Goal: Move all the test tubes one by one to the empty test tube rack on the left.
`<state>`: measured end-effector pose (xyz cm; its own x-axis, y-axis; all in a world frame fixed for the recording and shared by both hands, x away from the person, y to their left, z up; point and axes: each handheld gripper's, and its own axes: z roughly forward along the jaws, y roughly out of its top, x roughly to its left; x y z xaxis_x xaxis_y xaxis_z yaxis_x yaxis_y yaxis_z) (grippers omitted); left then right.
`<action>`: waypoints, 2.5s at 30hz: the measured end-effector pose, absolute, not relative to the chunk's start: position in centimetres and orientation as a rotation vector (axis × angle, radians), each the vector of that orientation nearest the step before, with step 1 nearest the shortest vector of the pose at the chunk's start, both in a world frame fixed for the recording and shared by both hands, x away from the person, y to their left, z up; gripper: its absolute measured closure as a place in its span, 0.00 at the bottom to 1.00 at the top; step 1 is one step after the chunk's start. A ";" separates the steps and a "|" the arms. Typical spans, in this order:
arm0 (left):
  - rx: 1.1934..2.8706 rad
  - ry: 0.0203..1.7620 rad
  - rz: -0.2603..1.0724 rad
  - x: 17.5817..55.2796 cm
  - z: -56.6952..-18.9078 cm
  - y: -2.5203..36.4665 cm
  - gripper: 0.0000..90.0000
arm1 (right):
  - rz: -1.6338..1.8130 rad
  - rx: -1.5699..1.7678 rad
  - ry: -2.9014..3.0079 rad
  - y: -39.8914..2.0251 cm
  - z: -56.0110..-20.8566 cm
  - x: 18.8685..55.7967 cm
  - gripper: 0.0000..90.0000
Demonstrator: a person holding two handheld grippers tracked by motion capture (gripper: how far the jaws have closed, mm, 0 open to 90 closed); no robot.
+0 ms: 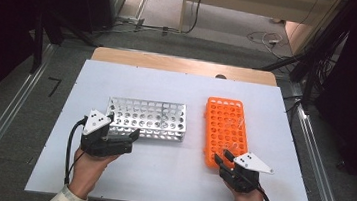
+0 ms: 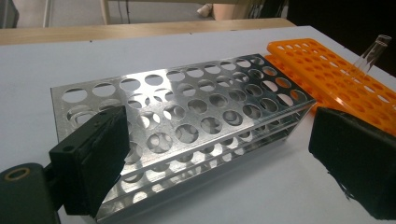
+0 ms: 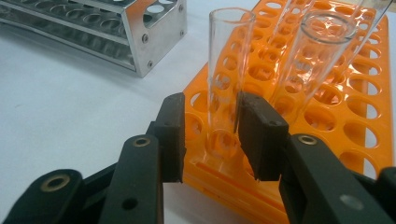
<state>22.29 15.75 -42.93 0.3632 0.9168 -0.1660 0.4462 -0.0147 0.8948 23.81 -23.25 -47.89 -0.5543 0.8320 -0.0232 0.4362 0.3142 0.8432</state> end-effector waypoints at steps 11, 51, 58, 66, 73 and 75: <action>1.659 1.218 0.594 22.2 -43.1 15.3 0.05 | 1.135 1.138 2.105 -23.2 -48.0 24.1 0.81; 1.680 1.147 0.536 21.7 -42.9 13.2 0.05 | 1.332 0.928 2.259 -16.0 -43.6 23.3 0.81; 1.682 1.125 0.526 21.5 -42.8 12.8 0.05 | 1.337 0.897 2.291 -14.2 -43.8 23.5 0.81; 1.686 1.081 0.501 21.0 -42.6 11.9 0.06 | 1.330 0.858 2.332 -12.0 -44.2 23.8 0.81; 1.704 1.048 0.489 20.7 -42.5 11.1 0.07 | 1.324 0.818 2.378 -9.9 -44.8 23.8 0.81; 1.702 1.039 0.486 20.5 -42.4 11.0 0.08 | 1.333 0.804 2.384 -9.4 -44.7 23.8 0.81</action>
<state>20.55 10.99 -42.45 0.5426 0.8244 -0.1611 0.4045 -0.0883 0.9103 23.79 -9.44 -44.75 -0.8009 0.5985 0.0158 0.3271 0.4153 0.8488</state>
